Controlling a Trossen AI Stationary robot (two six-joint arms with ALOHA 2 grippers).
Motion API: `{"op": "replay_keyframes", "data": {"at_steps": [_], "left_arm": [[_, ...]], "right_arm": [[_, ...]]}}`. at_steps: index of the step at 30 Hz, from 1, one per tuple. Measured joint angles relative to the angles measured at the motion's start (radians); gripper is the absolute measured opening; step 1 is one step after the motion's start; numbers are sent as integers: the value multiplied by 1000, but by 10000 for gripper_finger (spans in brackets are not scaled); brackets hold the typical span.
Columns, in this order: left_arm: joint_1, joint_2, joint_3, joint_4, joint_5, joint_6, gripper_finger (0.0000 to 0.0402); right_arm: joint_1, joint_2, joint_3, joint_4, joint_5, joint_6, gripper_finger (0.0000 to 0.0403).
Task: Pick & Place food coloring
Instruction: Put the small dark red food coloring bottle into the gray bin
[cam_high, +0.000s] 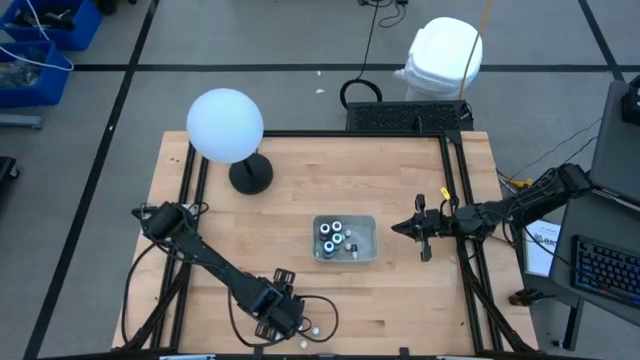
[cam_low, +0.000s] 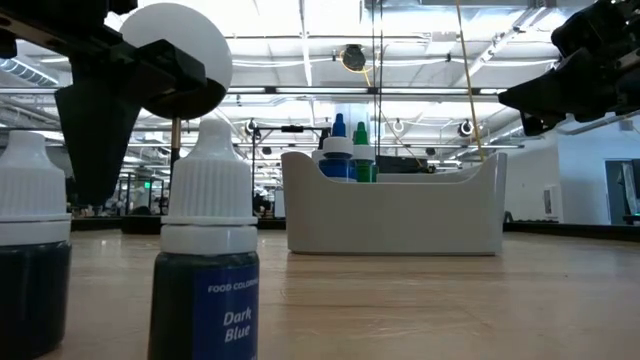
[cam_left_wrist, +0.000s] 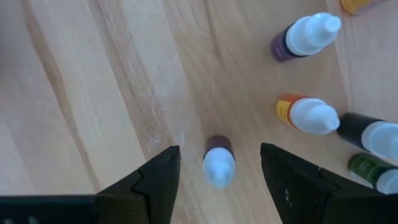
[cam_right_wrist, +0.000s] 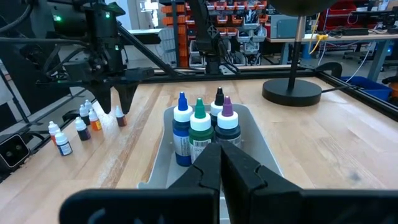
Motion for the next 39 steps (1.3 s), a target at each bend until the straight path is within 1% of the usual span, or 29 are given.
{"op": "replay_keyframes", "data": {"at_steps": [8,19,21,24,35,36,39], "left_arm": [[0,22,0,3,20,10,227],[0,22,0,8,18,10,227],[0,22,0,9,18,10,221],[0,22,0,11,18,10,194],[0,22,0,12,17,10,60],[2,21,0,11,17,10,53],[15,18,0,7,40,9,53]], "right_arm": [[0,0,0,0,0,0,0],[0,0,0,0,0,0,0],[0,0,0,0,0,0,0],[0,0,0,0,0,0,0],[0,0,0,0,0,0,0],[0,0,0,0,0,0,0],[0,0,0,0,0,0,0]]}}
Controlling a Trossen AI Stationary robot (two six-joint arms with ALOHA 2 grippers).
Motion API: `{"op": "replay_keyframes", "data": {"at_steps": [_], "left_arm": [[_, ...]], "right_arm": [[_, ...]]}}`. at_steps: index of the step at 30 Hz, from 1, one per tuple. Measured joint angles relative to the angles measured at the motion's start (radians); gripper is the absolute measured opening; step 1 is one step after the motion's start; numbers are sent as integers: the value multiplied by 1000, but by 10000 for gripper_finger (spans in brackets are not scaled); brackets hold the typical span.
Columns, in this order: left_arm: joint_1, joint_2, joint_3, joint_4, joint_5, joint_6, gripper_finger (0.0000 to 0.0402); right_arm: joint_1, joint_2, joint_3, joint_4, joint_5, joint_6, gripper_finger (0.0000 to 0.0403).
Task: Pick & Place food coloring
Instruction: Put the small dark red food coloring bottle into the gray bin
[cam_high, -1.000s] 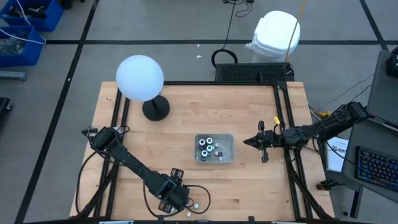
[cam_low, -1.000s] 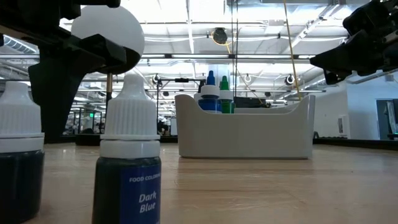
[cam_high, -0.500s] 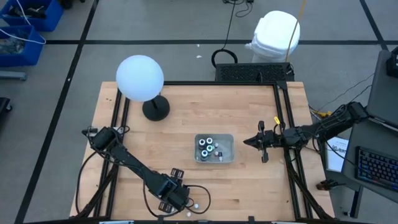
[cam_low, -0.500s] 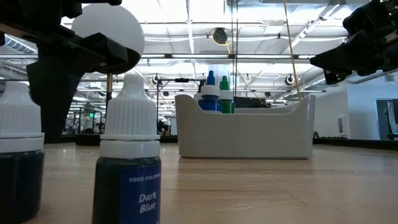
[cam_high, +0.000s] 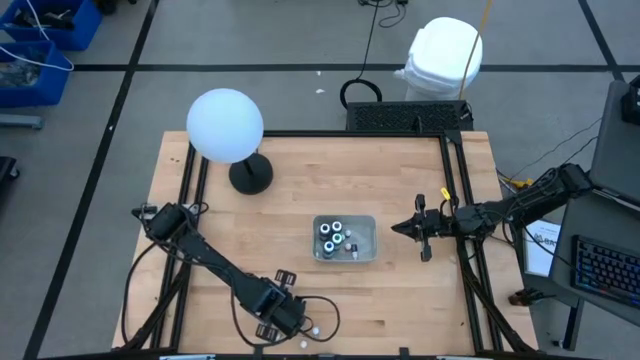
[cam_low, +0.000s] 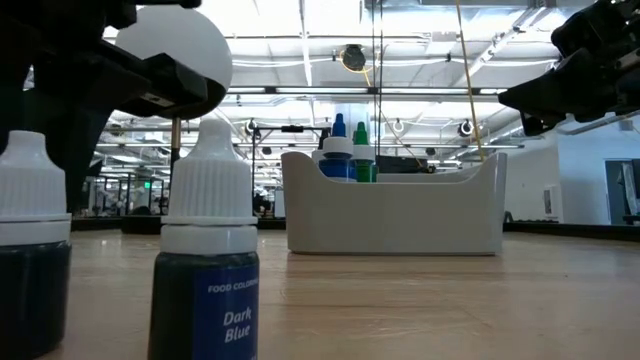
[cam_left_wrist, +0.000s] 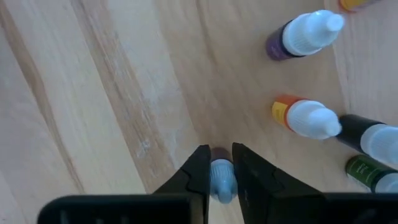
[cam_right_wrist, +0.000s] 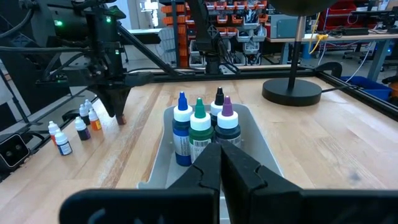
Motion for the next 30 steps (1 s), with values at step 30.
{"op": "replay_keyframes", "data": {"at_steps": [30], "left_arm": [[320,27,395,190,-180,523,59]], "right_arm": [[-1,1,0,1,106,-29,0]]}}
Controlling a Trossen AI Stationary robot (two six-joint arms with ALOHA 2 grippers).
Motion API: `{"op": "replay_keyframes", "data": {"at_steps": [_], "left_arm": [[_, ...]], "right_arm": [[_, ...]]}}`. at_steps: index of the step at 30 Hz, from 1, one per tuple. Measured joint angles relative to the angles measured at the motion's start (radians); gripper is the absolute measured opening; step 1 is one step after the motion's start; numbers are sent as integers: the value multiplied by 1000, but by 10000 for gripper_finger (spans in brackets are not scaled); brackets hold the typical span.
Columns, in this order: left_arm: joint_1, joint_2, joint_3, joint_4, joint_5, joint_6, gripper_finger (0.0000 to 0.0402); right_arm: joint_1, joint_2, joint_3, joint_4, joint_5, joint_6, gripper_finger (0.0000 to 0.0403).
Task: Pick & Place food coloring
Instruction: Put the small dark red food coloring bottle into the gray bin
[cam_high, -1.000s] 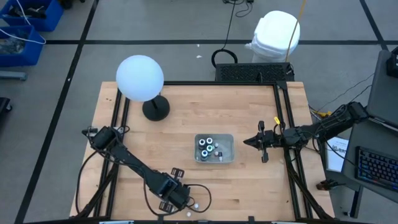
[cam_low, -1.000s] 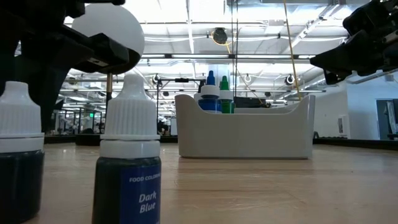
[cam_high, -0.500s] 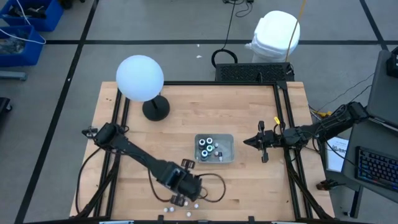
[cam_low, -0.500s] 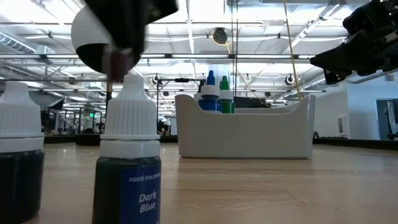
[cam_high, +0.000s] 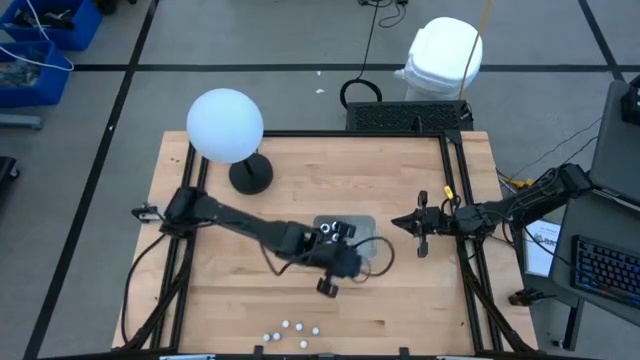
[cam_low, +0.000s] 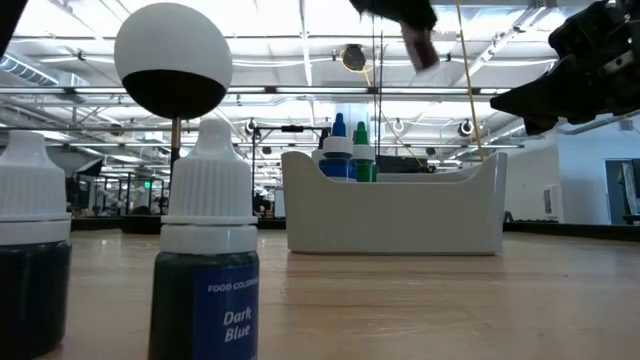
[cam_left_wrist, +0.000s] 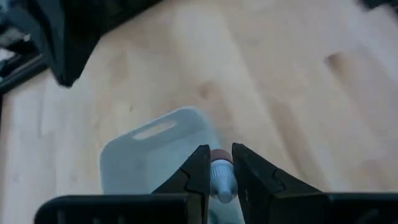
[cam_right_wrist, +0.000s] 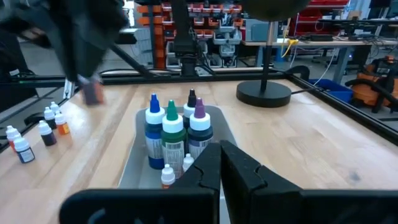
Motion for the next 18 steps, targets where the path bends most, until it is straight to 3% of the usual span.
{"op": "replay_keyframes", "data": {"at_steps": [9,14,18], "left_arm": [[147,104,6,88,58,47,59],[180,190,119,33,132,38,60],[184,270,224,-66,122,47,60]], "right_arm": [[0,0,0,6,-1,-25,0],[0,0,0,3,-1,-47,0],[0,0,0,-5,-1,-57,0]]}}
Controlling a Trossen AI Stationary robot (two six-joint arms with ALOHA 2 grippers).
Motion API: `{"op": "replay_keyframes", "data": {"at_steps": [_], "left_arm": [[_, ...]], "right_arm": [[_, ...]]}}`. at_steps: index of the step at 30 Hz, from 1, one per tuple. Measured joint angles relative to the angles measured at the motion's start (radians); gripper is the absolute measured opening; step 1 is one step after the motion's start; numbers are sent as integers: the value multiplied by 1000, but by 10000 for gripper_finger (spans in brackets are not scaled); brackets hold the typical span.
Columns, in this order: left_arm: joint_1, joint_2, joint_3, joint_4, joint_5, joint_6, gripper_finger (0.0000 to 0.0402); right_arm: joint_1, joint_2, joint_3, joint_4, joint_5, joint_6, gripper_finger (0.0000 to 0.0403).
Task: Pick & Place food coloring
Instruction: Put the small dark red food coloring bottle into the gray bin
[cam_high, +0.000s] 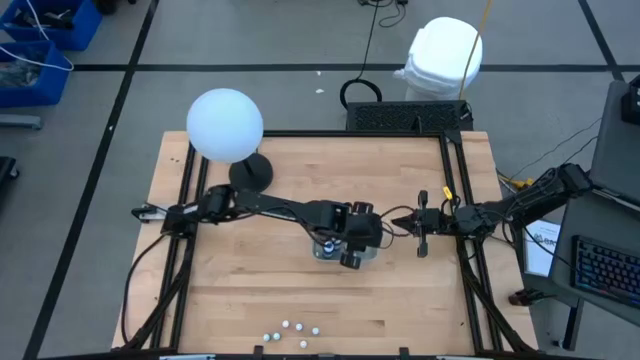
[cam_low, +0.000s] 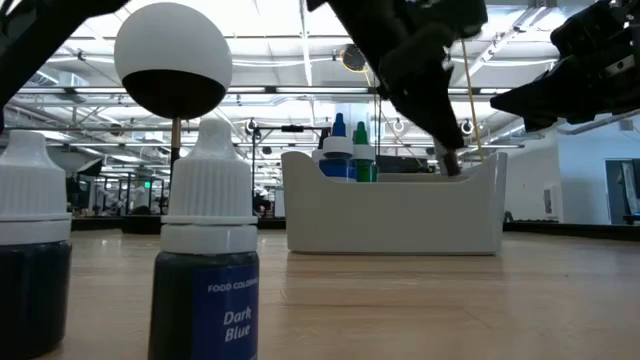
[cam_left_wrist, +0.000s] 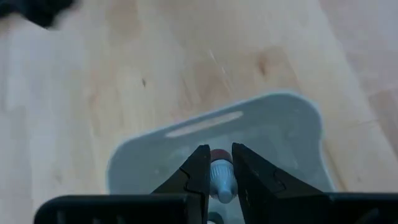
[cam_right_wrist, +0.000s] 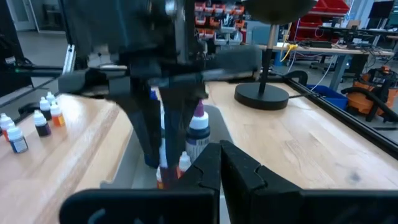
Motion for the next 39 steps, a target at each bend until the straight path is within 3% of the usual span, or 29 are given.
{"op": "replay_keyframes", "data": {"at_steps": [5,39], "left_arm": [[14,57,44,-59,-17,-9,60],[76,54,-40,-21,11,-54,61]], "right_arm": [[0,1,0,-3,-2,0,0],[0,1,0,3,-2,0,0]]}}
